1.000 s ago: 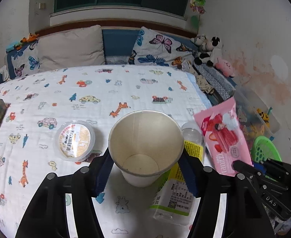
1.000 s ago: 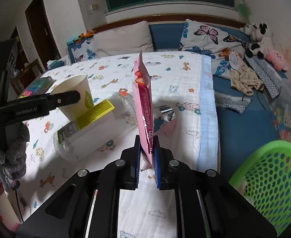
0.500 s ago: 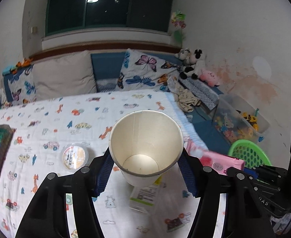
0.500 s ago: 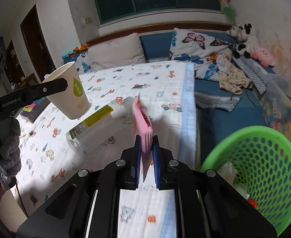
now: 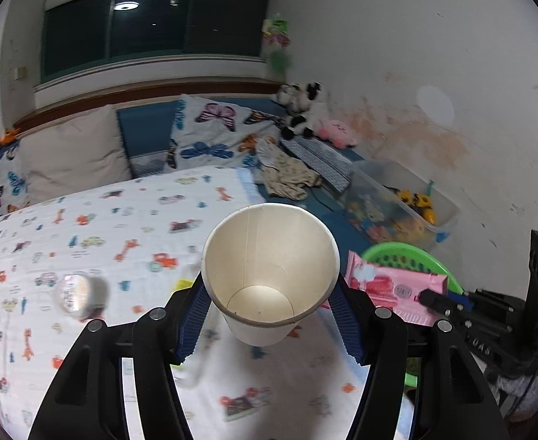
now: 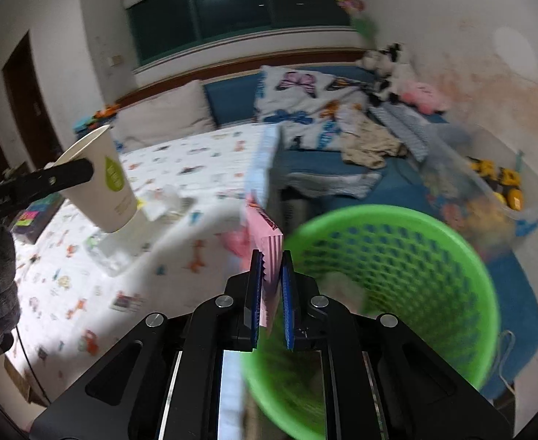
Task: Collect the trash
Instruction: 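Drop the pink packet into the basket with the right gripper while the left drops the paper cup in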
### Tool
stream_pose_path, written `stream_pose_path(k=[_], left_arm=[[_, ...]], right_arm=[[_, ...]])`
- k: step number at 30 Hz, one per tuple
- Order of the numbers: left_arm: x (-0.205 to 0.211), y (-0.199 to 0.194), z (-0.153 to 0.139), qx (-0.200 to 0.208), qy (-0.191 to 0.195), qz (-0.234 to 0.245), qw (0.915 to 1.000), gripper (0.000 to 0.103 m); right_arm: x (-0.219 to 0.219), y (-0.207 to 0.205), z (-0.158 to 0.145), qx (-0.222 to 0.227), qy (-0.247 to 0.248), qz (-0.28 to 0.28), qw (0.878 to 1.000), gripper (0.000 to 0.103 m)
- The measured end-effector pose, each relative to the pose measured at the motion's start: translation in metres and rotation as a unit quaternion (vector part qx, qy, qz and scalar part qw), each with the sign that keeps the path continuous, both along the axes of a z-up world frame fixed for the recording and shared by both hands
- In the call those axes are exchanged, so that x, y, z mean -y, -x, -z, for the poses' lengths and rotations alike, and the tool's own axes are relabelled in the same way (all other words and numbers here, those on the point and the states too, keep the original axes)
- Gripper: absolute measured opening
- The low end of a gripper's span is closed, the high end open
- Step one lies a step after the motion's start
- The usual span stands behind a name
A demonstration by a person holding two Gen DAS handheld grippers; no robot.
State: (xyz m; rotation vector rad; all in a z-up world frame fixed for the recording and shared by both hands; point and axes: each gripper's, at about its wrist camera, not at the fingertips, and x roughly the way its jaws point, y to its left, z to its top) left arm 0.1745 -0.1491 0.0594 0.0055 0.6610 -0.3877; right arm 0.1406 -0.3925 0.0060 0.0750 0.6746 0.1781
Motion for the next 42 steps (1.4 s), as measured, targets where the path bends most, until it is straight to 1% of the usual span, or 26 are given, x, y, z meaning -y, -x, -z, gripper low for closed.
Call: stream_pose_path(k=[4,11,22,28,30,32,34,36,37,42], left_arm=[[0.024,0.003,0.003,-0.005,-0.002,0.022,0.9997,0.06],[0.056,0.007,0.009,-0.012,-0.01,0.05,0.9986,0.06],[0.102,0.005,0.025,-0.033,-0.027,0.085,0.9955,0.06],[0.12,0.002,0.034,-0.044,-0.029,0.104,0.9932,0.062],[0.128,0.002,0.039,-0.046,-0.033,0.112,0.9921,0.063],[0.132,0.002,0.042,-0.049,-0.035,0.117,0.9913,0.063],[0.138,0.002,0.046,-0.054,-0.037,0.123,0.9903,0.064],[0.144,0.002,0.05,-0.058,-0.038,0.127,0.9895,0.064],[0.146,0.001,0.052,-0.061,-0.039,0.129,0.9891,0.064],[0.156,-0.001,0.061,-0.072,-0.043,0.137,0.987,0.065]], right_arm=[[0.031,0.01,0.003,-0.004,0.006,0.038,0.999,0.011],[0.068,0.024,0.006,0.0,0.003,0.081,0.997,0.011],[0.1,0.016,0.025,-0.013,0.013,0.131,0.991,0.012],[0.11,0.014,0.027,-0.015,0.006,0.146,0.989,0.014],[0.111,0.016,0.027,-0.013,0.009,0.148,0.989,0.017],[0.11,0.019,0.025,-0.011,0.012,0.149,0.989,0.03],[0.109,0.023,0.023,-0.006,0.014,0.151,0.988,0.034],[0.109,0.025,0.022,-0.004,0.013,0.149,0.989,0.04],[0.11,0.026,0.022,-0.002,0.013,0.15,0.989,0.046],[0.108,0.034,0.017,0.009,0.014,0.15,0.989,0.054]])
